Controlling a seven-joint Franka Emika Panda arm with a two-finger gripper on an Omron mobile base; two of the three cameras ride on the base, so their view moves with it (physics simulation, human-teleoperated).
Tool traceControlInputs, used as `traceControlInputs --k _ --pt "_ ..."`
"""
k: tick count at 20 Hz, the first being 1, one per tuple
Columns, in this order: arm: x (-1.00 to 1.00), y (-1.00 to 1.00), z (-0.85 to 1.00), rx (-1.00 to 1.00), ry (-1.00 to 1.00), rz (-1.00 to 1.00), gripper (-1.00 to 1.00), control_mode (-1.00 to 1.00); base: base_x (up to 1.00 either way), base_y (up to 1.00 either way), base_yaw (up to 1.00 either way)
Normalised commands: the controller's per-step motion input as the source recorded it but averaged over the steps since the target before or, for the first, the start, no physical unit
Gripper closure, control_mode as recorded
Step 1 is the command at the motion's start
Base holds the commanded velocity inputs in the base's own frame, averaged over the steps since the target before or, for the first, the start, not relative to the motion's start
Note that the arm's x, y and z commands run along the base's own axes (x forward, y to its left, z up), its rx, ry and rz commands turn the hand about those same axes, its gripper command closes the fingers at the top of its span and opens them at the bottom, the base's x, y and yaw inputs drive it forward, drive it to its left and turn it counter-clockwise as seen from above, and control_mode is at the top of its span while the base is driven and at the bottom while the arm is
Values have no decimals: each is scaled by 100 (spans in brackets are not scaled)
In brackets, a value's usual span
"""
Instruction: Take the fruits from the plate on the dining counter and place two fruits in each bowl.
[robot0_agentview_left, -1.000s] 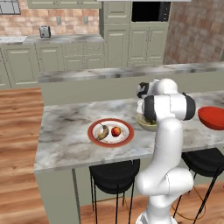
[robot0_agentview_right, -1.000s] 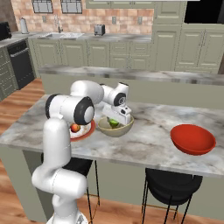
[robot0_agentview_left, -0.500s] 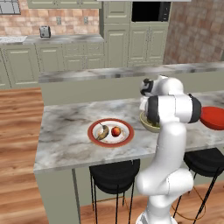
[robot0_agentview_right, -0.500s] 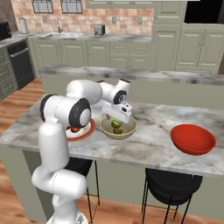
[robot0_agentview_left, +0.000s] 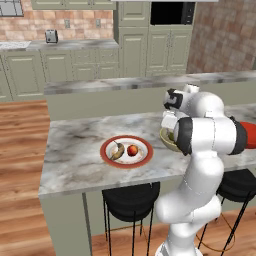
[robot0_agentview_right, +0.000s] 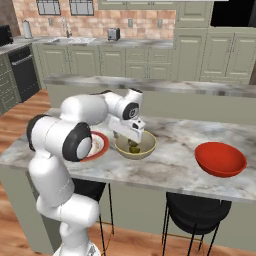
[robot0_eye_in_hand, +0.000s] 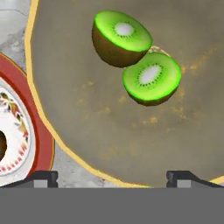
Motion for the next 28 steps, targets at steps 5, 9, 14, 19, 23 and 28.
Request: traceControlInputs --k 5,9,14,19,23,28 --pt "-43 46 33 0 0 1 -100 -100 0 0 0" --pt "-33 55 18 0 0 7 -100 -100 0 0 0" --pt "-4 58 8 0 0 10 -100 -100 0 0 0" --pt "17 54 0 0 0 1 -100 -100 0 0 0" --pt "20 56 -15 0 0 0 -100 -100 0 0 0" --pt "23 54 -32 -3 0 0 -100 -100 0 0 0"
